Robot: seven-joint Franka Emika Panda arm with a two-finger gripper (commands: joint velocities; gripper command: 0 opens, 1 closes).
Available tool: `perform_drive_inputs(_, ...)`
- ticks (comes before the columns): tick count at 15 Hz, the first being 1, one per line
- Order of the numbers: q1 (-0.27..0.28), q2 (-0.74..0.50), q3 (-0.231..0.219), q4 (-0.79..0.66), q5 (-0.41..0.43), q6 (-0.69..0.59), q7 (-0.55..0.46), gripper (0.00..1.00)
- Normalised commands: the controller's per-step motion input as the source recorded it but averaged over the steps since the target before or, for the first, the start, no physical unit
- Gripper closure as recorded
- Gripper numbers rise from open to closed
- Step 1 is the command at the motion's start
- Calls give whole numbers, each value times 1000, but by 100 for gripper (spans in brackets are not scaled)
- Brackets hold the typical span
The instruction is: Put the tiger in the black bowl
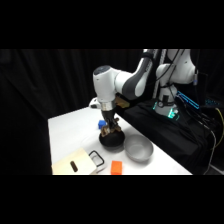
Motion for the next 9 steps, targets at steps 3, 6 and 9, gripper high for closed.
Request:
perform_drive_inputs(3, 20, 74, 6, -32, -69, 217, 42, 52)
perform_drive_inputs(6, 12, 75, -16, 58, -77, 121, 29, 28)
perform_drive_inputs(9, 17, 9, -21, 88, -82, -7, 15, 3)
